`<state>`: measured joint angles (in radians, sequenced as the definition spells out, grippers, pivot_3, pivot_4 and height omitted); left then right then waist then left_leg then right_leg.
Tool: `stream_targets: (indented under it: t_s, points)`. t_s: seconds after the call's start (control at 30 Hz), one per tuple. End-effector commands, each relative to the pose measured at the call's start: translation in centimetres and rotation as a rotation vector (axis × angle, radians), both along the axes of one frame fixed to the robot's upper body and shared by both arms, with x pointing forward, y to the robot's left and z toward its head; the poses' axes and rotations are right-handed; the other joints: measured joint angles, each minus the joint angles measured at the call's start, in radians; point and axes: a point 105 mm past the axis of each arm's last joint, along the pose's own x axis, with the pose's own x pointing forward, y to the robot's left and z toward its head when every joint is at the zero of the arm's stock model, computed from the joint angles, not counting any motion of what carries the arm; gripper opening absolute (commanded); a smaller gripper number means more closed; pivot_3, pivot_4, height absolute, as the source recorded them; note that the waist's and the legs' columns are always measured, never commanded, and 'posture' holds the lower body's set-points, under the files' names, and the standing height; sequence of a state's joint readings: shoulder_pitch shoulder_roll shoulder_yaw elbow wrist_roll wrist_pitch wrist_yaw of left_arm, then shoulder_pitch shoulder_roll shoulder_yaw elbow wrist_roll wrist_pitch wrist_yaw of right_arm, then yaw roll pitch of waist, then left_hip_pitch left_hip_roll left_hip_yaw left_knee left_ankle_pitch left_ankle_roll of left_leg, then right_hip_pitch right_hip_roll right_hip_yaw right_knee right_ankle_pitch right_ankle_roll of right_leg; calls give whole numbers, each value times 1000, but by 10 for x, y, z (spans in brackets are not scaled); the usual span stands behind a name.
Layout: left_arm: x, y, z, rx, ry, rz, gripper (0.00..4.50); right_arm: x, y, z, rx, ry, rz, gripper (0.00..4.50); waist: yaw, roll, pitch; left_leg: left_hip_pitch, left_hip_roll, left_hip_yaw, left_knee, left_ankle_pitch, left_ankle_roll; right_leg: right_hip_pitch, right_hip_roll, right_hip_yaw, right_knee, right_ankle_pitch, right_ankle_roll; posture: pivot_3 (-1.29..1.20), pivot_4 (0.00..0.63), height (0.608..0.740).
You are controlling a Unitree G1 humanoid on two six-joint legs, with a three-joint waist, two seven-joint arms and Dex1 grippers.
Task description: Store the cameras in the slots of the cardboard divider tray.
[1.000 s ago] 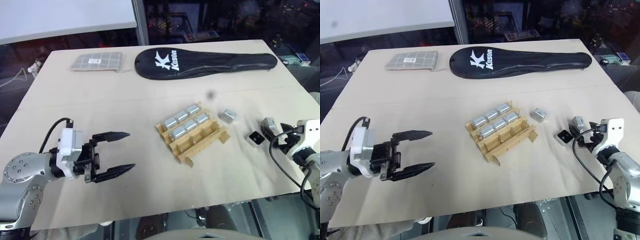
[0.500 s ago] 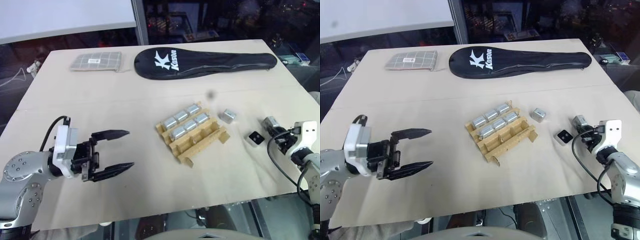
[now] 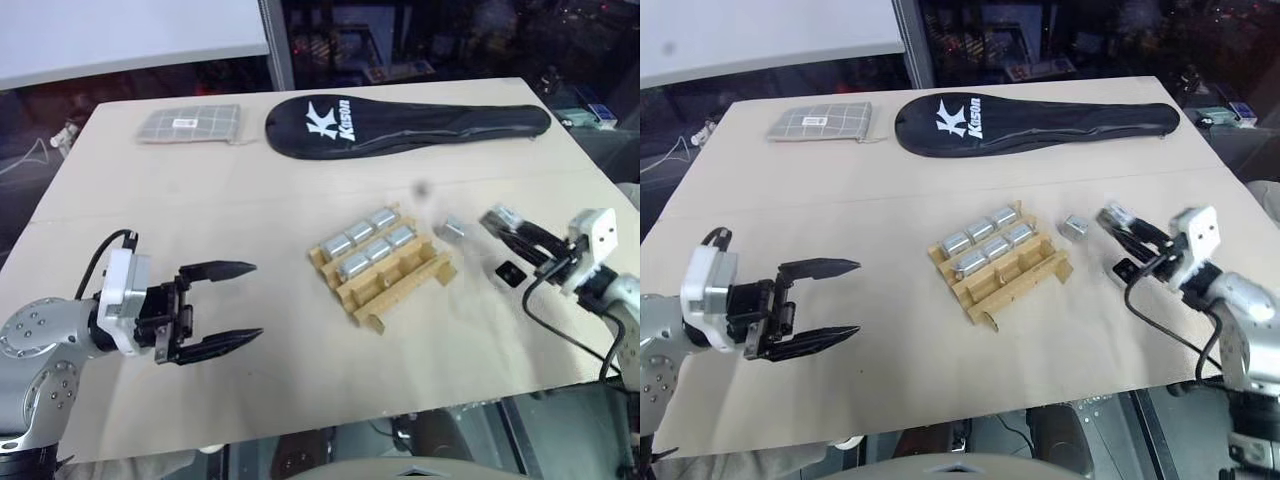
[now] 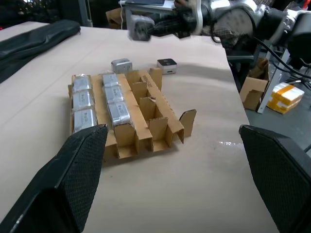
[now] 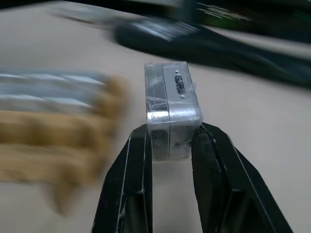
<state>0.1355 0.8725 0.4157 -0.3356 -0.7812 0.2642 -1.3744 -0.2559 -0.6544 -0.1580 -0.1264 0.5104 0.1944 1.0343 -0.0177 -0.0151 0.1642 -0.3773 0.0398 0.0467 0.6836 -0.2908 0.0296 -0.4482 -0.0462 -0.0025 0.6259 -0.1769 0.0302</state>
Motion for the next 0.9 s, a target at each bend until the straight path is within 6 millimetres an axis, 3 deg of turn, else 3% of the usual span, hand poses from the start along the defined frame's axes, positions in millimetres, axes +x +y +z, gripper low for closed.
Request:
stream_targets:
  t_s: [0.03,0.2,0.37,0.67,0.9]
  points:
    - [0,1,3,33,-20,-17,4500,-15,40,11,-105,-68,317,583,2,0,0,0,0,0,0,0,0,0,0,0,0,0,0,0,150,740]
    - [-3,2,3,37,-20,-20,4500,-17,74,-6,-334,-125,662,583,10,-3,2,-2,0,-1,0,0,0,0,0,-1,-2,0,0,0,150,740]
    - [-7,1,2,37,-17,-10,4500,-22,101,-12,-439,-170,883,583,5,-4,7,-2,0,0,1,0,0,-1,-1,-1,-2,0,0,0,150,740]
    - [-10,0,2,35,-18,19,4500,-17,124,-15,-493,-194,989,583,6,-5,9,-2,0,0,1,0,0,-1,-1,-1,0,1,-1,0,150,740]
    - [-11,-1,3,33,-17,28,4500,-8,118,-29,-550,-152,985,583,5,-5,9,-2,0,0,1,0,0,-1,-1,-2,0,2,-4,0,150,740]
